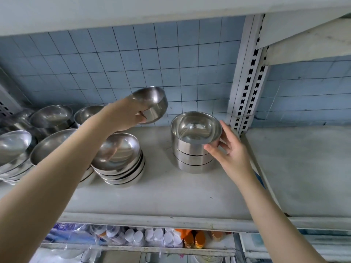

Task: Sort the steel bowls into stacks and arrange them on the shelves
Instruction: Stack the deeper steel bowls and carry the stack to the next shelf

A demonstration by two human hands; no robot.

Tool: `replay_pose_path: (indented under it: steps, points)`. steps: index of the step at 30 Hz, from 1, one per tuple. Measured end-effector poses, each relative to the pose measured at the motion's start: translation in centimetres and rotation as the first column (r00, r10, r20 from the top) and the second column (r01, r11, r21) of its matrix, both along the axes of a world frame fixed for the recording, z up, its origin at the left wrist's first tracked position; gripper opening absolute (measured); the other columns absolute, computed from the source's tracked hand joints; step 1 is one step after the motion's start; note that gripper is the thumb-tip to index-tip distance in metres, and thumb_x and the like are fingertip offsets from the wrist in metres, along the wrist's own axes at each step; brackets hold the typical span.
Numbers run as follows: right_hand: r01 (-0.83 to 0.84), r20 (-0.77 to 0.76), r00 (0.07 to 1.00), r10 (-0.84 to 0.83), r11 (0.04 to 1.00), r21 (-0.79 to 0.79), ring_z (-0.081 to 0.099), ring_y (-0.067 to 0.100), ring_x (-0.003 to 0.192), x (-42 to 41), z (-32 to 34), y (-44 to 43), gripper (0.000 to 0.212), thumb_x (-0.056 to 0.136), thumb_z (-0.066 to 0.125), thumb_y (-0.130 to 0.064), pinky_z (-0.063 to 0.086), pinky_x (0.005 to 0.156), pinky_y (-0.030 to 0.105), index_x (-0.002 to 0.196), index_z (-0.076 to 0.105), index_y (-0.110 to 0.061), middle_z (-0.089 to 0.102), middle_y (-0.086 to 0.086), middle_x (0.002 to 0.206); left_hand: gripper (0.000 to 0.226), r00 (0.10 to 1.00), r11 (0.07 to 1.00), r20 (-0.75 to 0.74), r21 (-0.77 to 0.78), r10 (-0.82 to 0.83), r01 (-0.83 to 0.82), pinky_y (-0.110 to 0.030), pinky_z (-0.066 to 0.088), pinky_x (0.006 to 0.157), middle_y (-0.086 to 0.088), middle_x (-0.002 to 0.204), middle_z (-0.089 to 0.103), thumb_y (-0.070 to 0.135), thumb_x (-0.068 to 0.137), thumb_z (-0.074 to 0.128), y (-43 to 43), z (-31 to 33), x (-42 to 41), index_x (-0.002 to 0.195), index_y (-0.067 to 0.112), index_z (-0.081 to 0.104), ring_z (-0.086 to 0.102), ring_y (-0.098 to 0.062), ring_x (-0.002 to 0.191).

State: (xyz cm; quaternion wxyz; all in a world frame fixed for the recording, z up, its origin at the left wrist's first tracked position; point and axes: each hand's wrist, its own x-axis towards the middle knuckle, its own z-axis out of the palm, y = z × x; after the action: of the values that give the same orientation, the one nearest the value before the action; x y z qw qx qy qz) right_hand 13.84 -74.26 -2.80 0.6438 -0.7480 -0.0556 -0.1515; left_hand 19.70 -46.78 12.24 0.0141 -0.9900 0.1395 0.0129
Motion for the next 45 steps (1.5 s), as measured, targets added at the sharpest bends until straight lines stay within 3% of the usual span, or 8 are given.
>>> replay_pose_path:
  steps: [8, 13, 17, 25, 30, 36, 41, 45]
  points:
    - [-0.090, 0.015, 0.996, 0.091, 0.993, -0.077, 0.047, 0.001, 0.133, -0.2, 1.4, 0.2, 0.095, 0.075, 0.072, -0.043, 0.042, 0.109, 0.020, 0.156, 0.026, -0.023, 0.044, -0.045, 0.129, 0.016, 0.969, 0.980, 0.176, -0.059, -0.175, 0.188, -0.028, 0.036, 0.069, 0.019, 0.077, 0.048, 0.029, 0.099, 0.052, -4.5, 3.8, -5.9, 0.114, 0.032, 0.056, 0.047, -0.015, 0.078]
    - [-0.137, -0.006, 0.991, 0.137, 0.988, -0.077, 0.049, 0.006, 0.131, -0.5, 1.5, -0.3, 0.089, 0.077, 0.073, -0.046, 0.045, 0.104, 0.017, 0.150, 0.026, -0.033, 0.044, -0.053, 0.121, 0.024, 0.949, 0.956, 0.114, 0.030, -0.294, 0.293, -0.029, 0.040, 0.075, 0.009, 0.110, 0.065, 0.034, 0.098, 0.052, -6.6, 2.2, -6.1, 0.121, 0.041, 0.054, 0.061, -0.020, 0.101]
    - [-0.175, -0.050, 0.984, 0.171, 0.980, -0.100, 0.047, 0.003, 0.134, -0.5, 0.9, -0.5, 0.113, 0.065, 0.081, -0.056, 0.045, 0.109, 0.030, 0.158, 0.022, -0.028, 0.046, -0.017, 0.148, 0.023, 0.935, 0.932, 0.015, 0.087, -0.354, 0.351, -0.029, 0.040, 0.075, 0.008, 0.107, 0.064, 0.032, 0.098, 0.051, -7.1, 0.5, -5.7, 0.119, 0.040, 0.055, 0.061, -0.019, 0.101]
    - [-0.137, -0.021, 0.990, 0.136, 0.989, -0.058, 0.049, 0.001, 0.131, -0.3, 0.7, -0.1, 0.099, 0.066, 0.078, -0.055, 0.049, 0.103, 0.028, 0.152, 0.036, -0.028, 0.052, -0.014, 0.143, 0.013, 0.929, 0.931, -0.080, 0.025, -0.362, 0.365, -0.036, 0.050, 0.085, 0.014, 0.095, 0.058, 0.028, 0.098, 0.053, -6.6, 0.0, -4.8, 0.109, 0.032, 0.059, 0.062, -0.018, 0.097]
    - [-0.243, -0.082, 0.968, 0.237, 0.967, -0.080, 0.046, -0.013, 0.126, -0.4, -1.3, 0.5, 0.111, 0.063, 0.094, -0.018, 0.047, 0.104, 0.022, 0.144, 0.023, -0.045, 0.043, -0.045, 0.132, 0.058, 0.915, 0.915, -0.125, -0.182, -0.385, 0.360, -0.019, 0.022, 0.111, 0.024, 0.145, 0.037, 0.035, 0.093, 0.062, -5.2, 1.2, -4.4, 0.145, 0.038, 0.037, 0.033, 0.003, 0.131]
    - [-0.128, -0.060, 0.990, 0.124, 0.990, -0.064, 0.054, 0.004, 0.126, 0.2, -3.0, 2.7, 0.110, 0.055, 0.094, -0.033, 0.047, 0.107, 0.034, 0.146, 0.032, -0.033, 0.055, -0.014, 0.138, 0.059, 0.999, 0.980, -0.049, -0.197, 0.023, -0.033, -0.028, 0.027, 0.109, 0.010, 0.151, 0.041, 0.050, 0.091, 0.056, 3.4, 3.5, -1.0, 0.146, 0.034, 0.039, 0.041, -0.014, 0.136]
    - [-0.115, -0.031, 0.993, 0.115, 0.993, -0.025, 0.057, 0.000, 0.122, 2.3, -2.6, 6.0, 0.104, 0.060, 0.095, -0.013, 0.047, 0.102, 0.021, 0.142, 0.034, -0.031, 0.058, -0.011, 0.135, 0.047, 0.958, 0.969, -0.157, -0.029, 0.240, -0.247, -0.037, 0.035, 0.104, 0.002, 0.133, 0.059, 0.053, 0.094, 0.050, 8.9, 2.8, 3.7, 0.129, 0.024, 0.061, 0.053, -0.025, 0.123]
    - [-0.037, -0.032, 0.999, 0.037, 0.999, 0.001, 0.058, 0.007, 0.123, 3.5, -2.9, 8.8, 0.103, 0.057, 0.096, -0.016, 0.049, 0.105, 0.034, 0.138, 0.035, -0.034, 0.058, -0.007, 0.135, 0.060, 0.906, 0.942, -0.260, 0.137, 0.333, -0.307, -0.039, 0.046, 0.091, -0.005, 0.101, 0.065, 0.069, 0.089, 0.041, 10.5, 0.1, 6.9, 0.101, 0.016, 0.068, 0.061, -0.026, 0.092]
